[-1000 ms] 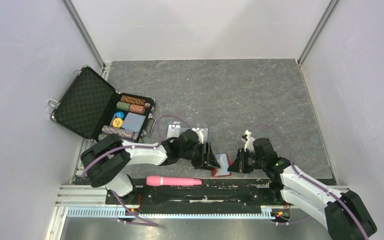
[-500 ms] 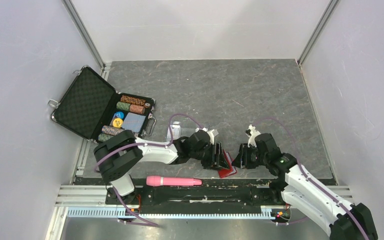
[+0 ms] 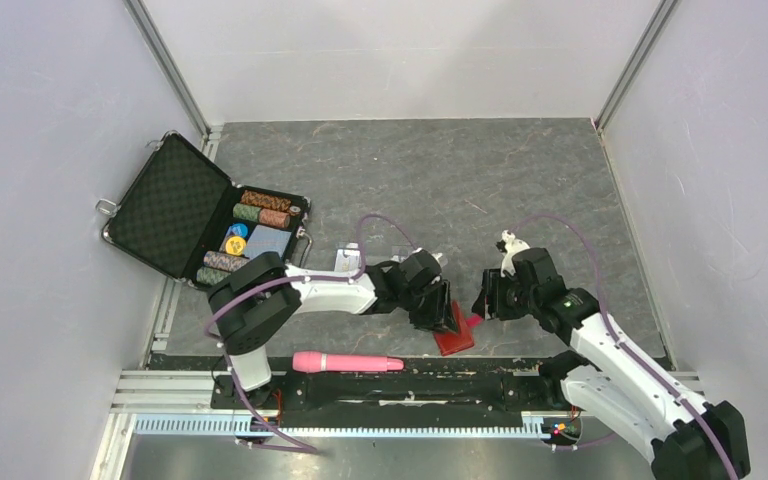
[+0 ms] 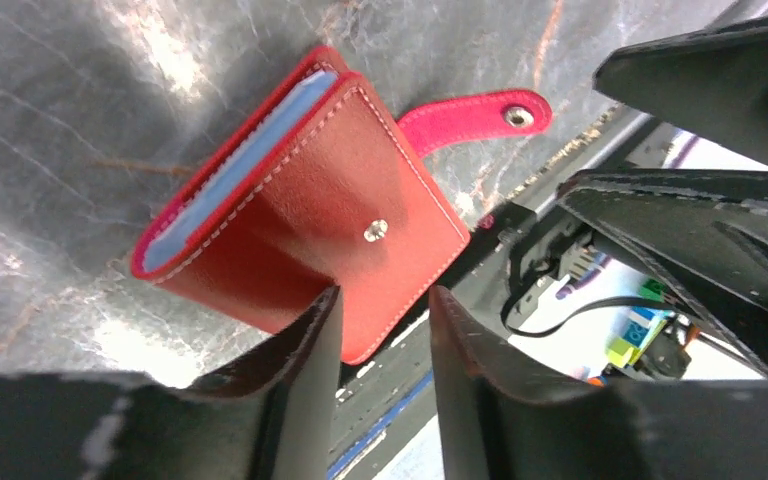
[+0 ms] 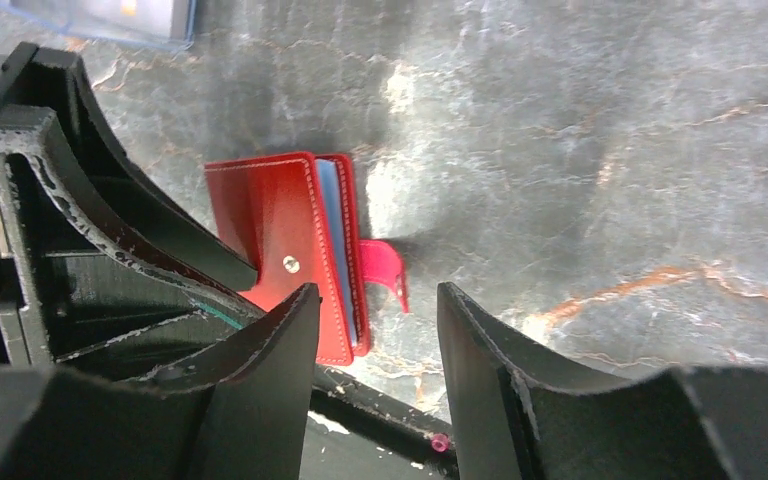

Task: Put the credit cards into the card holder
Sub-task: Close the card holder at the center of the board.

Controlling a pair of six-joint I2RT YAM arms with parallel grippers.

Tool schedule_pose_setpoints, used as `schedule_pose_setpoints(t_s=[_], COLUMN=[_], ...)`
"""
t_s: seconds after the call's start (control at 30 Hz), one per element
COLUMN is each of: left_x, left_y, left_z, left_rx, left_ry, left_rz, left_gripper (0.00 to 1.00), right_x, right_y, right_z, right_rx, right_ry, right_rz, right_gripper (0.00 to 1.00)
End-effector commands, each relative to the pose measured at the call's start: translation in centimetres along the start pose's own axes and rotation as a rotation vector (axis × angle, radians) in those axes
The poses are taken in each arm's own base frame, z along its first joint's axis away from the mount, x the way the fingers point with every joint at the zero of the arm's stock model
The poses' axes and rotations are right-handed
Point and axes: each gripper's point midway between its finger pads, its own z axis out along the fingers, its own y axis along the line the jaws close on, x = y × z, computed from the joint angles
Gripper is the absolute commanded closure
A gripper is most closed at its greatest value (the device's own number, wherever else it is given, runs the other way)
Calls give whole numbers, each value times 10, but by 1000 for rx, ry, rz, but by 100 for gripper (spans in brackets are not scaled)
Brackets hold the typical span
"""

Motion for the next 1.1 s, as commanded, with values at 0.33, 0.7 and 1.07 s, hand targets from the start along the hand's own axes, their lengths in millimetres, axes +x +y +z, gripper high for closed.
schedule_pose_setpoints(t_s=[0.33, 0.7, 1.07], left_x=[-10, -26, -40], left_y=[57, 55, -20], left_z=[18, 29, -20], left_rx=[-377, -427, -134], left_ry=[162, 196, -40], left_rz=[288, 405, 301], left_gripper=[95, 96, 55], right_x=[-9, 19, 47], right_y=[-27, -58, -32], right_z=[11, 22, 36], right_rx=[21, 64, -124], right_ry=[13, 71, 97], right_rz=[72, 160, 232], right_gripper=[57, 70, 81])
